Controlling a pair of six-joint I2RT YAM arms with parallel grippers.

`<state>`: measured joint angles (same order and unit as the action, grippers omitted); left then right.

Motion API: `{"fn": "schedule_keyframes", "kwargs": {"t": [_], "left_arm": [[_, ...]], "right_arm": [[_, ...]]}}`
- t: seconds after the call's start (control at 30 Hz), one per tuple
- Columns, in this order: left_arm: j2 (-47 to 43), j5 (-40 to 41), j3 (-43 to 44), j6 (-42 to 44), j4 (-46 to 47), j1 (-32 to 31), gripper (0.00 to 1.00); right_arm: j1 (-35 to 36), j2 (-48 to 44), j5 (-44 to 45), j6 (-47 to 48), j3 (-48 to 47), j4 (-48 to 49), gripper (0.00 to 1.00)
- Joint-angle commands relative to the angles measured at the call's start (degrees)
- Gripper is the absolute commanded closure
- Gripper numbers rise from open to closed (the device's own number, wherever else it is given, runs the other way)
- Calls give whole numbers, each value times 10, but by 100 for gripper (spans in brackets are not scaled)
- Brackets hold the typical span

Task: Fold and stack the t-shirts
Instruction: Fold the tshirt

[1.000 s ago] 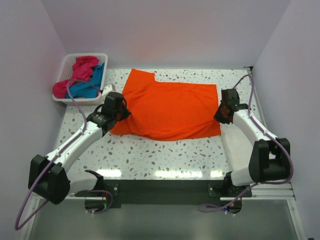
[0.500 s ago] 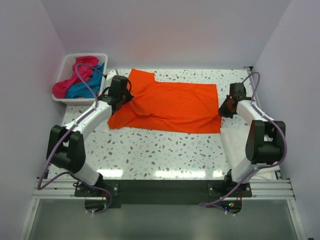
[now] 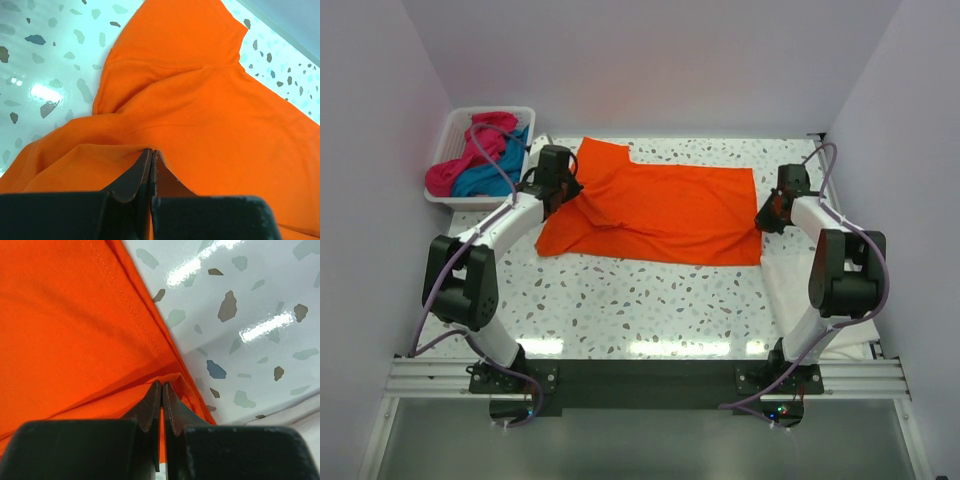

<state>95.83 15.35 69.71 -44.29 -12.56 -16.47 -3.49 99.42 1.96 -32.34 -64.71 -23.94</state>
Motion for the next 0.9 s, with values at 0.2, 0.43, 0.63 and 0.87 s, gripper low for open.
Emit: {"fn": "schedule_keyframes", "kwargs": {"t": [0.2, 0.43, 0.63, 0.87], "left_arm": [[-10, -9, 17, 8, 48, 22, 100], [-14, -15, 9, 11, 55, 35, 100], [20, -32, 25, 26, 81, 38, 100], [92, -98, 100, 60, 73, 40, 45]], "right_arm": [[-6, 3, 11, 0, -34, 22, 100], [-9, 3, 13, -1, -32, 23, 100], [-12, 16, 14, -1, -38, 29, 100], [-12, 47, -10, 11, -87, 8, 33]]}}
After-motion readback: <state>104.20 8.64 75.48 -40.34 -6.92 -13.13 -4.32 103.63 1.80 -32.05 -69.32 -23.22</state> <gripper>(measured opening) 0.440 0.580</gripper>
